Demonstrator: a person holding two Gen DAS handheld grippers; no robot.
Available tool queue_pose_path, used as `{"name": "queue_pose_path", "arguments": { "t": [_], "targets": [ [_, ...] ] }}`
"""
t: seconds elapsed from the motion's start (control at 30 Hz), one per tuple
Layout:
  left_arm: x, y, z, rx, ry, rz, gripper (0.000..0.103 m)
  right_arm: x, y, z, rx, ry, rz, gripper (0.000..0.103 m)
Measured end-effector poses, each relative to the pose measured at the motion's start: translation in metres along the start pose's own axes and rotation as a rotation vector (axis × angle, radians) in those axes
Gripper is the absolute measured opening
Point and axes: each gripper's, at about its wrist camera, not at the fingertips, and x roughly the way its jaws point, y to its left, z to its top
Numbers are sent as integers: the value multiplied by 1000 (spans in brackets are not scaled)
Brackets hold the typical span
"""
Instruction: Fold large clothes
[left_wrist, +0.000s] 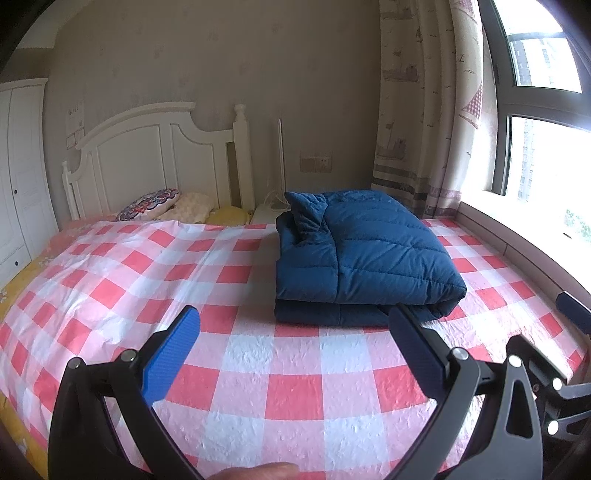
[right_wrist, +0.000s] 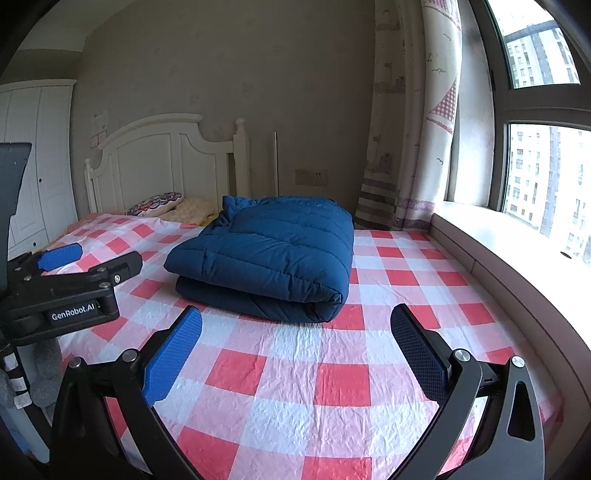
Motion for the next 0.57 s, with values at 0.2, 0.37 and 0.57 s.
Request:
{"name": "queue_pose_path", "arguments": {
  "t": [0.2, 0.37, 0.57],
  "targets": [
    [12, -11, -1, 19, -7, -33, 101, 20, -4, -5, 6, 45, 2, 98],
    [31, -15, 2, 69, -31, -80, 101, 49, -17, 3, -12, 94, 10, 98],
    [124, 117, 49, -19, 153, 54, 101, 74, -142, 65, -1, 134, -222, 98]
  ]
}}
